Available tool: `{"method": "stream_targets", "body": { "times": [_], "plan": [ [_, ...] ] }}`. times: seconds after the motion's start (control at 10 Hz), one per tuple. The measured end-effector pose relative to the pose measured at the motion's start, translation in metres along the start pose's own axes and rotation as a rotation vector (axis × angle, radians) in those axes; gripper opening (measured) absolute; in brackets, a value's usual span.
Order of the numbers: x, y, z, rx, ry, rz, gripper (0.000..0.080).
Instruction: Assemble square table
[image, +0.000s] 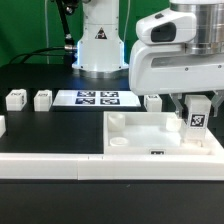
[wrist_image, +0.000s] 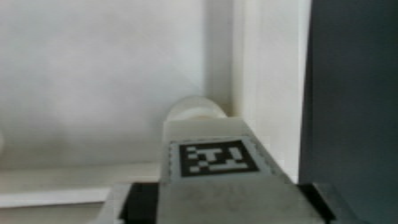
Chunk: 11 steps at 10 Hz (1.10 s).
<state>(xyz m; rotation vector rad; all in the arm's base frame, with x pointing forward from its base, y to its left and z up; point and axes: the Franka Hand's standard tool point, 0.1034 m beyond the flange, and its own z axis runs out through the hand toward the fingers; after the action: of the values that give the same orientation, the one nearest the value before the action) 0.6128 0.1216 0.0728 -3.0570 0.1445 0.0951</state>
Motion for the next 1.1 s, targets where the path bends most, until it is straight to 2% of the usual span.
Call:
{"method": "stream_targets", "body": {
  "times": [0.3,0.5,0.8,0.9,1.0,1.1],
  "plan": [
    [0.001,-0.001,0.001,0.002,0.004,0.180,0.0295],
    [0.007,-0.001,0.001,0.010,0.025,0.420,0.0295],
    [0.003,-0.012,0.004,-0.005,0.031,0.764,0.0295],
    [0.006,-0.009,0.005,0.045,0.024,1.028,0.0294],
    [0.008,-0.010,0.005,0.093,0.008,1.178,0.0294],
    [0.009,-0.010,0.005,0.128,-0.008,1.295,0.0294]
  ]
}}
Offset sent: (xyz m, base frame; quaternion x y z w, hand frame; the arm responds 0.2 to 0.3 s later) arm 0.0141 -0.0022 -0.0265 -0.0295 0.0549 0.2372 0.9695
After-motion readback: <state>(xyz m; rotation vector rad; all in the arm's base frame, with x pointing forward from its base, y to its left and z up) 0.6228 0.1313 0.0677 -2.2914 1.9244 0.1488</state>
